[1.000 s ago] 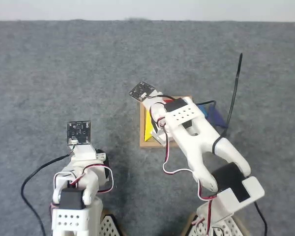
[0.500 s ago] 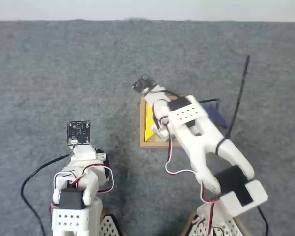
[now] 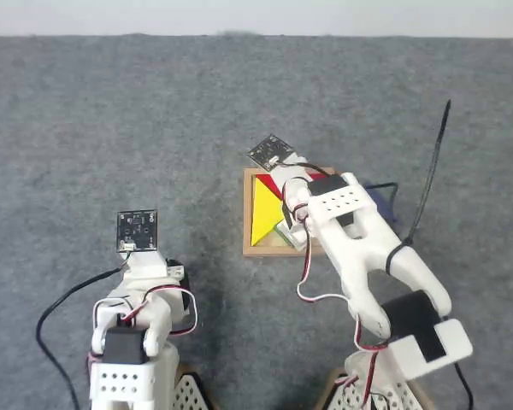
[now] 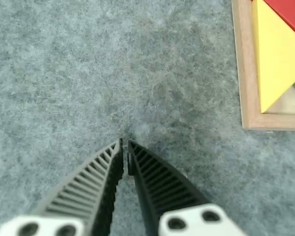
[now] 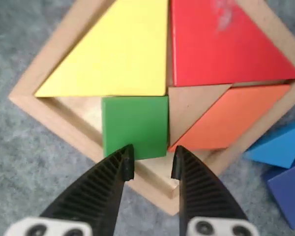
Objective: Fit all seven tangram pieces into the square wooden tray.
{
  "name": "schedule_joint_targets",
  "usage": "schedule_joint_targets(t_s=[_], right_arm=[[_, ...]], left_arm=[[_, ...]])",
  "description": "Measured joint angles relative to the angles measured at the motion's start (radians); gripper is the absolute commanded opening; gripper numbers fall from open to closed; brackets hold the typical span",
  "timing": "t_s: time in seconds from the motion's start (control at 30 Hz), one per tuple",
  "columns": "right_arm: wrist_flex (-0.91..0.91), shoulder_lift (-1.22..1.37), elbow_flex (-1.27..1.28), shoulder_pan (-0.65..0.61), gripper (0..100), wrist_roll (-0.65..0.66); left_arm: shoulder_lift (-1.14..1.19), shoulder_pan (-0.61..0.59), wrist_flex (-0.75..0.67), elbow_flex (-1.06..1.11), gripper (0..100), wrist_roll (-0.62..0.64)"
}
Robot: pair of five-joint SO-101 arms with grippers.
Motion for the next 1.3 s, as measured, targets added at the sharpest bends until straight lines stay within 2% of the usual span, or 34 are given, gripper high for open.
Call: schedule_joint_targets(t_s=[0.5,0.83,0.97,1.13,1.3], right_arm=[[-0.055,0.015,0.0,0.003,12.3,-0.002],[-0.055,-0.265,0.138,0.018,12.0,-0.058],[-0.055,-0.376,0.181,0.086,12.2,-0.066],[-0.052,-0.437,0.183,0.253,12.3,-0.11],[0.054,-0.41,0.161,0.384,12.4,-0.11]], left_arm=[[0.0,0.0,0.0,0.0,1,0.0],[0.0,0.0,0.0,0.0,1,0.0],[0.0,0.0,0.0,0.0,1,0.0],[0.0,0.0,0.0,0.0,1,0.0],[0.0,0.0,0.0,0.0,1,0.0]])
